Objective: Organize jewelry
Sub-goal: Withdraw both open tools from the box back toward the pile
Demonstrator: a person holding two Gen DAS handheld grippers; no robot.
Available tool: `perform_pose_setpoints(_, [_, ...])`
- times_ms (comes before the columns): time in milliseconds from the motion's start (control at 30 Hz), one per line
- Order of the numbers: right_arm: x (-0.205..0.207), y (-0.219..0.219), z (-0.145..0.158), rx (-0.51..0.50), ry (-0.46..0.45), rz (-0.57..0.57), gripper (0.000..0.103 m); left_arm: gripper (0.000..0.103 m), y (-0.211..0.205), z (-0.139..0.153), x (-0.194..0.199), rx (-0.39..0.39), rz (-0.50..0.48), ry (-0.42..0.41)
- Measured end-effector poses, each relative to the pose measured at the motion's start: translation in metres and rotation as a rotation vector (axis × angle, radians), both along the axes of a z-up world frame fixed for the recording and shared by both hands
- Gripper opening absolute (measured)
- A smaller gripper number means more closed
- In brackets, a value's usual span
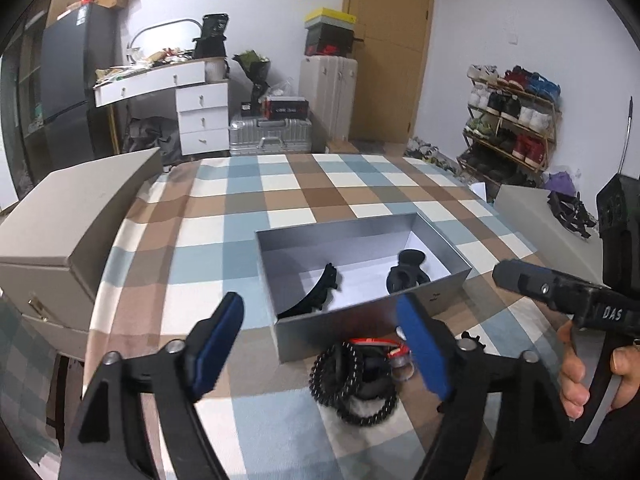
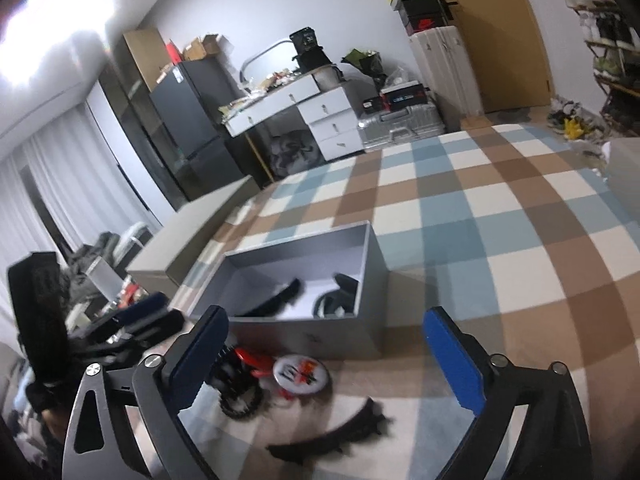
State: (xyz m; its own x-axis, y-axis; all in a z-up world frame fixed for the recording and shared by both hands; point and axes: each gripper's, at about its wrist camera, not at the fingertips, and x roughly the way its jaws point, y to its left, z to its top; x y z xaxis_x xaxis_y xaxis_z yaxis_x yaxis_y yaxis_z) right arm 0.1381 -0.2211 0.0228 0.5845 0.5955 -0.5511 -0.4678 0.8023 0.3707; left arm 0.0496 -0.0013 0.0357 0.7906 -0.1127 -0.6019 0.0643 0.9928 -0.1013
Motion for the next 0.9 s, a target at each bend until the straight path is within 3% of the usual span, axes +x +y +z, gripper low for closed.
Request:
perform_pose_setpoints(100, [-0.005,0.001,-0.002,-0.056,0.010,0.005,0.103,0.087,0.003,0.000,-0.010,0.011,0.016,-0.029])
perform_pose_setpoints(200, [-0.011,0.003,-0.004,-0.095,0.008,0.013,0.103,0.102,0.007,-0.002,-0.019,0.019,0.043,-0.046])
perform_pose_setpoints(400, [-0.021,0.008,-0.008,-0.173,0.016,0.036,0.103,0.102,0.014,-0.012,-0.025,0.003,0.045,-0.028])
perform_pose_setpoints(600, [-0.027,0.010,-0.013,-0.259,0.013,0.066,0.103,0.102,0.008,-0.020,-0.030,0.046,0.039,-0.012])
perform_pose_setpoints(900, [-0.029,0.026,-0.041,-0.373,0.070,0.168,0.103,0.102,0.013,-0.025,-0.033,0.033,0.042,-0.010])
